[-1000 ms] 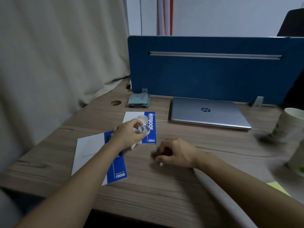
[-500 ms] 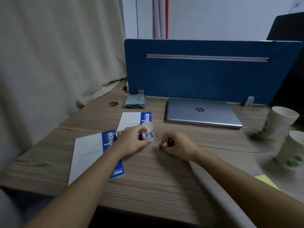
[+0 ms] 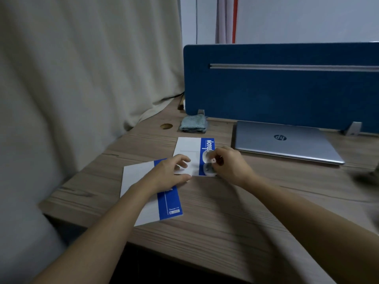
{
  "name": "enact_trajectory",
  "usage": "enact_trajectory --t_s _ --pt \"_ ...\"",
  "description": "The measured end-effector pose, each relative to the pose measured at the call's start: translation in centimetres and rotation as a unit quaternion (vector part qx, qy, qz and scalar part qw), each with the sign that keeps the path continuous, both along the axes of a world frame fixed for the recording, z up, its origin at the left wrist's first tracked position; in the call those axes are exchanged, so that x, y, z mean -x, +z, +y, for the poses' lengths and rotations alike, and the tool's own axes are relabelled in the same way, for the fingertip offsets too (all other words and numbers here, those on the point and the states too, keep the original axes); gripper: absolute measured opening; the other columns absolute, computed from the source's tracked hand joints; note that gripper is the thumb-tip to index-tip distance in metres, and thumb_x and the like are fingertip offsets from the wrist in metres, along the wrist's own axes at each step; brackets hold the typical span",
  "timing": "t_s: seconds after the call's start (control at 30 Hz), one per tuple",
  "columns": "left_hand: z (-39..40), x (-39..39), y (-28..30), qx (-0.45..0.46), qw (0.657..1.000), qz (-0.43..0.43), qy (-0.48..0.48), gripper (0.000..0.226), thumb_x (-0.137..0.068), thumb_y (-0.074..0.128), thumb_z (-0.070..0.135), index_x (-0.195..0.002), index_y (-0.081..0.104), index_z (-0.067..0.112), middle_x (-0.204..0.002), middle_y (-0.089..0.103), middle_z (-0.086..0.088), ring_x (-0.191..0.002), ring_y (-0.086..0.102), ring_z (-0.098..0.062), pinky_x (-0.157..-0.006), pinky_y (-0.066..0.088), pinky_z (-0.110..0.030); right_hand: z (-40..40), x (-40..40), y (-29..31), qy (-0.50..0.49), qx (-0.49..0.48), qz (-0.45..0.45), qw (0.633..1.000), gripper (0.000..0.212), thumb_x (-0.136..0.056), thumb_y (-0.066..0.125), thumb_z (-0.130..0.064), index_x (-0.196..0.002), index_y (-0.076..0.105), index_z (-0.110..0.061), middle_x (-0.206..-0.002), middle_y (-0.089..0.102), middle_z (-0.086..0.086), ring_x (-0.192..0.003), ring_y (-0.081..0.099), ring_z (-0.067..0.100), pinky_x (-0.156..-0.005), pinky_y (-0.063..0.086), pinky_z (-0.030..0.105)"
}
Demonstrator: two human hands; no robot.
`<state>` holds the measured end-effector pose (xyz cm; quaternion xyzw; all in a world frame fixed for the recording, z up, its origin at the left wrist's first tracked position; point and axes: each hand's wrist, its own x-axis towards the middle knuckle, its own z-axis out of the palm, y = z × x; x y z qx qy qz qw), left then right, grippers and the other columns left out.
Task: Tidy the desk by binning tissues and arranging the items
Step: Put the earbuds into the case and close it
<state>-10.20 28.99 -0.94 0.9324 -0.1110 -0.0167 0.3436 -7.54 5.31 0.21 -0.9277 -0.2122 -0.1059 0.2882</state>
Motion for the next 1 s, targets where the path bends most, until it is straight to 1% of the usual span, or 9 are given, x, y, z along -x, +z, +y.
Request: enact_trajectory --t_s 0.1,0.3,0.4,0.53,0.63,0.7,0.83,0.93,1.0 --pt "0.6 0.2 -0.2 0.0 1.0 0.017 -0.005 0.04 -0.081 0.074 0.047 -0.112 0.05 0.053 -0.113 0.062 0.024 -0.111 0.052 0.007 -0.082 0.043 -0.019 0.4 -0.2 -0.1 -0.011 0.003 0.0 1.0 0.02 -0.085 0.064 -0.007 -0.104 0.068 -0.01 -0.111 0.062 0.007 -0.098 0.057 0.023 -0.077 0.034 0.016" --pt "0.5 0.1 -0.2 -0.001 0.999 0.034 -0.024 0.044 -0.081 0.076 0.042 -0.117 0.05 0.049 -0.114 0.062 0.024 -0.112 0.052 0.005 -0.081 0.044 -0.02 0.2 -0.2 -0.1 -0.012 0.032 0.012 0.999 0.018 -0.087 0.059 -0.005 -0.102 0.069 -0.009 -0.107 0.061 0.01 -0.094 0.059 0.026 -0.079 0.043 0.025" --pt "0.5 0.0 -0.3 0.001 0.999 0.037 -0.022 0.043 -0.082 0.076 0.041 -0.115 0.051 0.05 -0.112 0.063 0.024 -0.112 0.053 0.003 -0.08 0.044 -0.019 0.0 -0.1 -0.4 -0.013 0.023 0.016 1.0 0.023 -0.087 0.064 -0.009 -0.109 0.068 -0.012 -0.109 0.061 0.007 -0.095 0.058 0.021 -0.08 0.04 0.02" --pt "0.5 -0.2 -0.4 0.006 0.999 0.038 -0.018 0.039 -0.081 0.077 0.04 -0.107 0.052 0.053 -0.108 0.063 0.024 -0.107 0.056 0.003 -0.078 0.045 -0.019 -0.6 0.3 -0.8 -0.022 -0.006 0.027 0.999 0.027 -0.087 0.067 -0.016 -0.113 0.065 -0.015 -0.111 0.061 0.005 -0.099 0.058 0.02 -0.088 0.048 0.029" --pt "0.3 -0.2 -0.4 0.005 0.999 0.036 -0.02 0.033 -0.081 0.076 0.038 -0.102 0.054 0.053 -0.106 0.064 0.023 -0.098 0.061 0.003 -0.073 0.044 -0.015 -1.3 0.6 -1.1 -0.034 -0.021 0.023 0.999 0.02 -0.087 0.067 -0.022 -0.105 0.065 -0.016 -0.106 0.063 0.002 -0.092 0.06 0.017 -0.08 0.049 0.027" --pt "0.1 -0.2 -0.5 -0.002 0.999 0.032 -0.02 0.031 -0.083 0.074 0.037 -0.103 0.056 0.051 -0.105 0.065 0.023 -0.093 0.062 0.004 -0.07 0.043 -0.013 -1.6 0.8 -1.4 -0.04 -0.023 0.022 0.999 0.018 -0.087 0.067 -0.023 -0.102 0.064 -0.014 -0.102 0.063 0.001 -0.088 0.06 0.016 -0.076 0.048 0.025" --pt "-0.3 -0.1 -0.7 -0.016 0.999 0.025 -0.029 0.03 -0.084 0.073 0.031 -0.11 0.061 0.041 -0.1 0.066 0.019 -0.089 0.064 -0.003 -0.074 0.05 -0.017 -2.3 1.2 -1.6 -0.049 -0.021 0.042 0.998 0.021 -0.089 0.065 -0.025 -0.108 0.063 -0.016 -0.103 0.064 0.0 -0.089 0.061 0.015 -0.082 0.053 0.035" --pt "-1.0 -0.1 -0.8 -0.027 0.998 0.023 -0.043 0.021 -0.086 0.071 0.034 -0.107 0.068 0.034 -0.095 0.067 0.016 -0.087 0.063 -0.004 -0.079 0.053 -0.023 -2.6 1.2 -1.7 -0.047 -0.017 0.052 0.997 0.022 -0.09 0.064 -0.027 -0.11 0.061 -0.019 -0.103 0.064 -0.002 -0.09 0.061 0.014 -0.083 0.054 0.037" --pt "-1.4 -0.1 -0.8 -0.032 0.998 0.019 -0.046 0.016 -0.087 0.071 0.037 -0.103 0.07 0.033 -0.094 0.067 0.017 -0.086 0.062 -0.003 -0.076 0.051 -0.02 -2.7 1.2 -1.8 -0.046 -0.019 0.056 0.997 0.021 -0.09 0.064 -0.028 -0.11 0.06 -0.02 -0.103 0.064 -0.003 -0.09 0.06 0.013 -0.083 0.054 0.035"
